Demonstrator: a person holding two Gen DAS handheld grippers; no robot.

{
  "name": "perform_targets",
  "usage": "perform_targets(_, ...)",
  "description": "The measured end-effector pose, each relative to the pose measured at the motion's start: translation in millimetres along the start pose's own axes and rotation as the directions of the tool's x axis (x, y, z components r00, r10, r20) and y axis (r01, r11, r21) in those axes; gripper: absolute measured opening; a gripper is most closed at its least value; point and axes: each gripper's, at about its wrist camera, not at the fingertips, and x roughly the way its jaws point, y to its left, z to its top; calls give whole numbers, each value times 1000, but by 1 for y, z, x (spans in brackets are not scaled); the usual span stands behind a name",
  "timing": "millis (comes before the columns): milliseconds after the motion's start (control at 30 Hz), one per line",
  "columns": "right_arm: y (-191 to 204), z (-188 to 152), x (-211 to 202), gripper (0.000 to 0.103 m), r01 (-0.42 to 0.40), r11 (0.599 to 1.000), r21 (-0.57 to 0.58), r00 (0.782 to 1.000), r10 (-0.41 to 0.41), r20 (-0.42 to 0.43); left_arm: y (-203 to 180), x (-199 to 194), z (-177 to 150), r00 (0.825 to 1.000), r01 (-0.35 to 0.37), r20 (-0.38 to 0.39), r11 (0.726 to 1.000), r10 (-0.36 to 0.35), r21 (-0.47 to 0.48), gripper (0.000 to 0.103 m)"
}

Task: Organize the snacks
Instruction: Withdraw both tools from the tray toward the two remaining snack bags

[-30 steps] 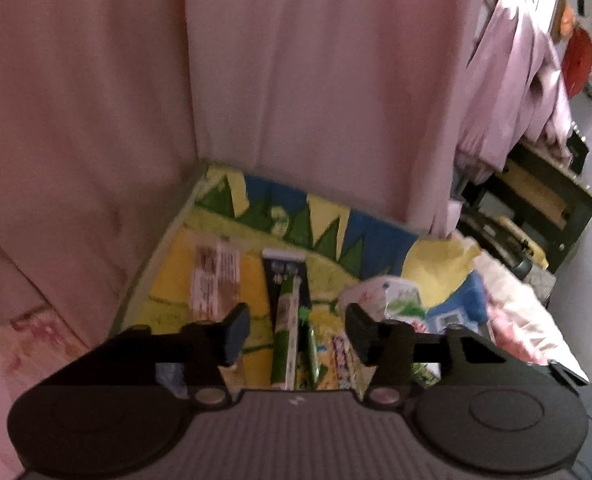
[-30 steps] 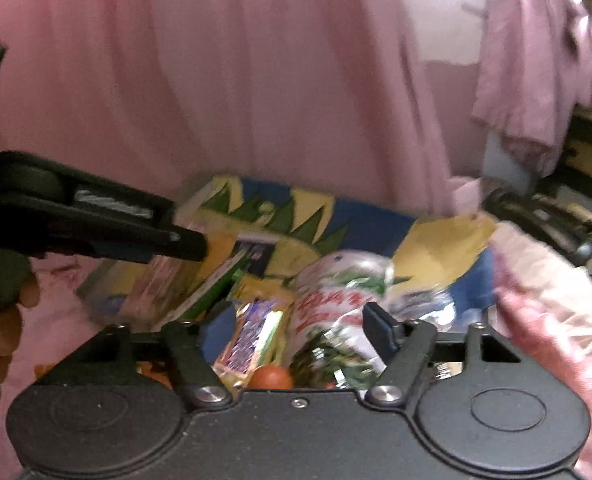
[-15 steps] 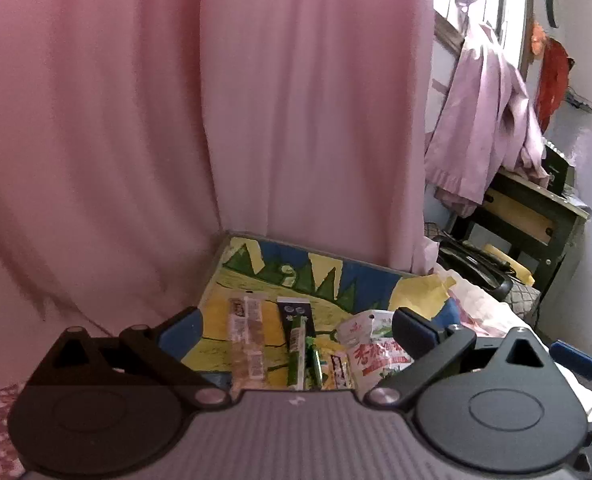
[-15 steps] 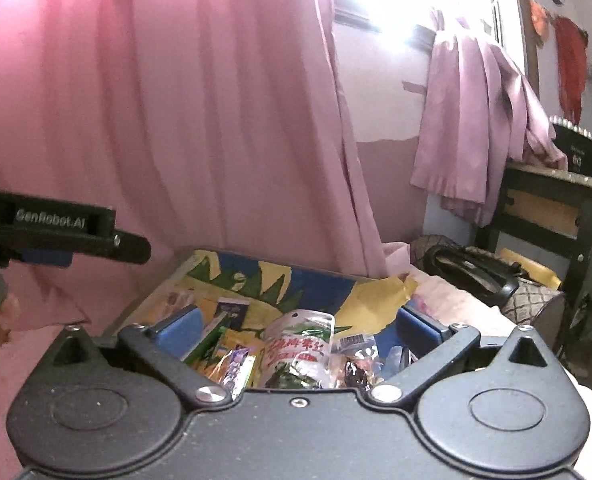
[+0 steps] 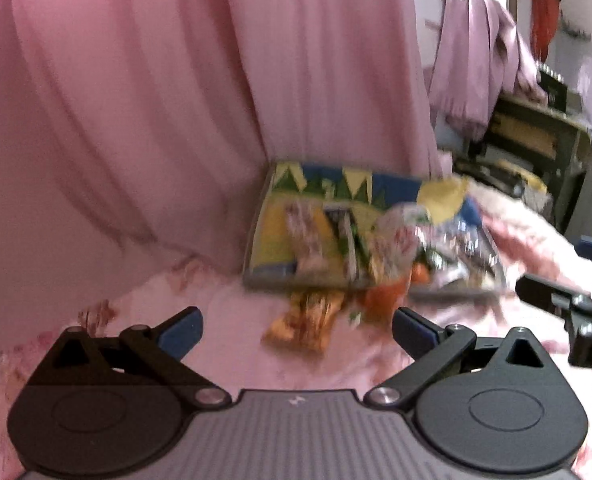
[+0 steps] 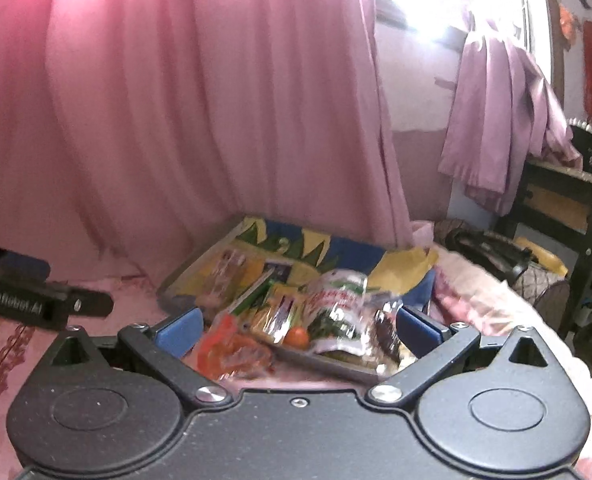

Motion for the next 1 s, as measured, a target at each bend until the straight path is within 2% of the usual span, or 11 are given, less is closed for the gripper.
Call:
perform_targets(267,15,-21,-6,102,-42,999,-17,994,40,-101,4,-5,-27,994,8,-110,1000,-5,21,103)
perform_targets(533,27,-41,-8,102,-71,997,-41,980,62,-187,9,-4,-49,980,7,-201,1000,-1,28,103)
perform_targets(767,30,-58,-8,102,-83,995,-60,967,66,-247,17,-1,-58,966,-12,-257,1000,17,21,103)
perform_targets(1000,25,-67,-6,102,-66,996,-55,958,48,-283,23,5,-60,959,-31,-281,1000,30,1,103)
